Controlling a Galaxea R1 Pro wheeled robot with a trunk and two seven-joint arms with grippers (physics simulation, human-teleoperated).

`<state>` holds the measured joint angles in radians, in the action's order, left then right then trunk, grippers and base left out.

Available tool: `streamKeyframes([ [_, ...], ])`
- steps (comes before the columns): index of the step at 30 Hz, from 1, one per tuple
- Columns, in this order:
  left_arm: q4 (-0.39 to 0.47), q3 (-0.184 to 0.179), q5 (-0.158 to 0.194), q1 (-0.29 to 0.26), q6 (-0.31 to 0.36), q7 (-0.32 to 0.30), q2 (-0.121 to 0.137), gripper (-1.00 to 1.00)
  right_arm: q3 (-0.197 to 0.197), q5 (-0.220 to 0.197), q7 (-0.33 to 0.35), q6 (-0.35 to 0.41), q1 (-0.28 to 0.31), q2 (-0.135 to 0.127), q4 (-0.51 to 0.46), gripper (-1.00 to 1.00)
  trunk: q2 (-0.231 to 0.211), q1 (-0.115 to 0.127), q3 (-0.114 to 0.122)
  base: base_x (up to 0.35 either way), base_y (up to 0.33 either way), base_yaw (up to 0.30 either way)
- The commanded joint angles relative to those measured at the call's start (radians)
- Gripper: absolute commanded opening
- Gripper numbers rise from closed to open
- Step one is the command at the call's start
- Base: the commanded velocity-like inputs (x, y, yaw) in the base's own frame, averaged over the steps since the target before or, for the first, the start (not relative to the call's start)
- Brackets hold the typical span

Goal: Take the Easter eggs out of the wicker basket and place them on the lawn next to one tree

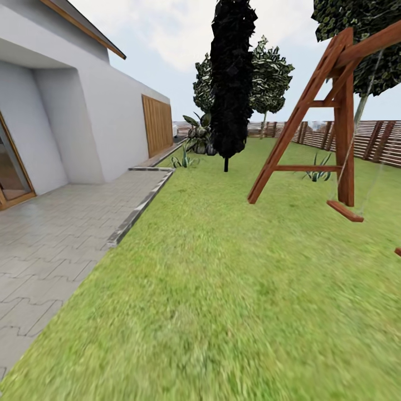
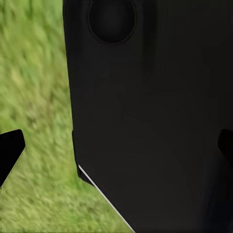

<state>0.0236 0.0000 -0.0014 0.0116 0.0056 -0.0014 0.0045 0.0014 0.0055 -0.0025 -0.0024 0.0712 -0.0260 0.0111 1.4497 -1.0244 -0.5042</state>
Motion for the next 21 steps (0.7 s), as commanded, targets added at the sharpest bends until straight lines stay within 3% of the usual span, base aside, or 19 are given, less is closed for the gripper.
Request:
streamKeyframes([
  [1, 0.002, 0.0, 0.0, 0.001, 0.001, 0.0, 0.0, 1.0, 0.0, 0.001, 0.0, 0.0, 0.001, 0.0, 0.001, 1.0, 0.0, -0.001, -0.001, 0.334, 0.0, 0.0],
  [13, 0.002, 0.0, 0.0, 0.001, 0.001, 0.0, 0.0, 1.0, 0.0, 0.001, -0.001, -0.001, 0.001, 0.0, 0.001, 1.0, 0.0, -0.001, -0.001, 0.334, 0.0, -0.003],
  [21, 0.002, 0.0, 0.0, 0.001, 0.001, 0.0, 0.0, 1.0, 0.0, 0.001, 0.0, -0.001, 0.001, -0.001, 0.001, 1.0, 0.0, -0.001, -0.001, 0.334, 0.0, -0.144],
])
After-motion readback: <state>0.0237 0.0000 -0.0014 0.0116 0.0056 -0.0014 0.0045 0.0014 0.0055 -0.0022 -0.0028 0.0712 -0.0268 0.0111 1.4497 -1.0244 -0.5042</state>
